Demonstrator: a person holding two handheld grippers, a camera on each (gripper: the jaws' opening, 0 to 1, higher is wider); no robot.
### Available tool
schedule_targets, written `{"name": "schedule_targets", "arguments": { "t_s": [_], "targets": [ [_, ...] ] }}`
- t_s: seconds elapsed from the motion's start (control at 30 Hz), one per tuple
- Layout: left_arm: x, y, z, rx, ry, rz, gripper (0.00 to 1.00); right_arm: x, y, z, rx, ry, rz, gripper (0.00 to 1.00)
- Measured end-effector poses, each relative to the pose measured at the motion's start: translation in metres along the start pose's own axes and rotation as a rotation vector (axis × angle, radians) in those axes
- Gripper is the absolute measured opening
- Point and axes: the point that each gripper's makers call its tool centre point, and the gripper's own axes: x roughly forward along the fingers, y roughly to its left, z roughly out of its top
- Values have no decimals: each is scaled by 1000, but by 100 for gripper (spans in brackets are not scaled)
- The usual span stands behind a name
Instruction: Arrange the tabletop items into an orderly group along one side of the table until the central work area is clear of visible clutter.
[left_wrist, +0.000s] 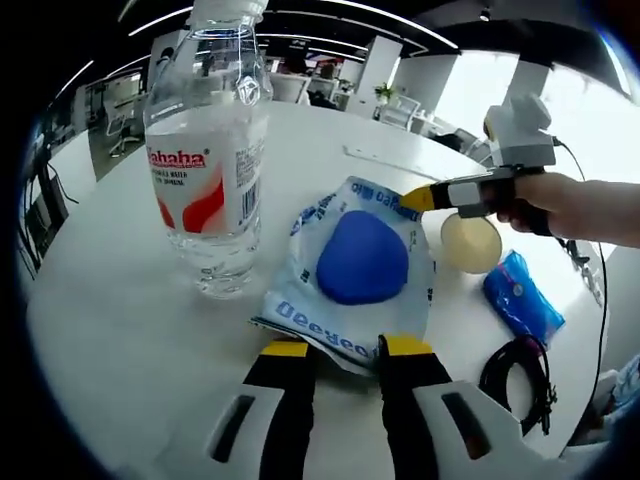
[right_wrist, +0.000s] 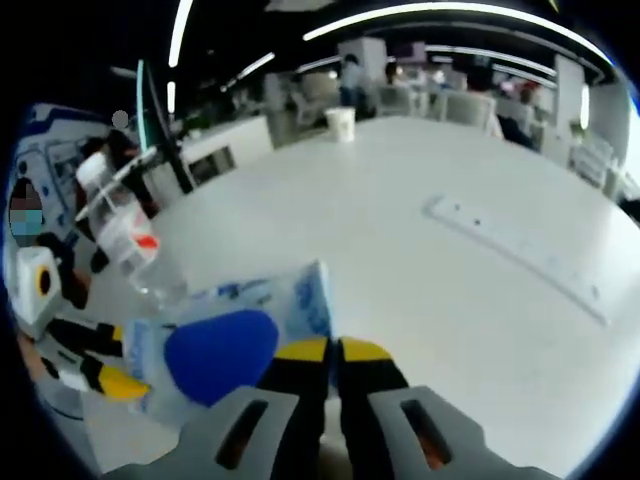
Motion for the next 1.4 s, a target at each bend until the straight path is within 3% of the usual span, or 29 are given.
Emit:
{"name": "schedule_targets", "arguments": {
  "t_s": [0.1,0.27,0.5,1.0,1.1,1.4],
  "targets": [
    [-1,3,0,-5,4,12,15,-1,0,0,43,0,9,0],
    [-2,8,1,-68,3,17,9,-6,2,0,-14,6,4,0],
    [-6,7,10,-38,-10,14,1,-15,1,-1,-18,-4,-9,0],
    [-18,8,24,4,-50,14,0,-44,9,21,-28,-97,-37,0],
    [-21,4,28,74,-53,7,0,-52,9,19,-37,-104,-43,0],
    [-27,-6,35,110,-68,-17,0,-83,8,22,-11,-144,-73,0]
  ]
}}
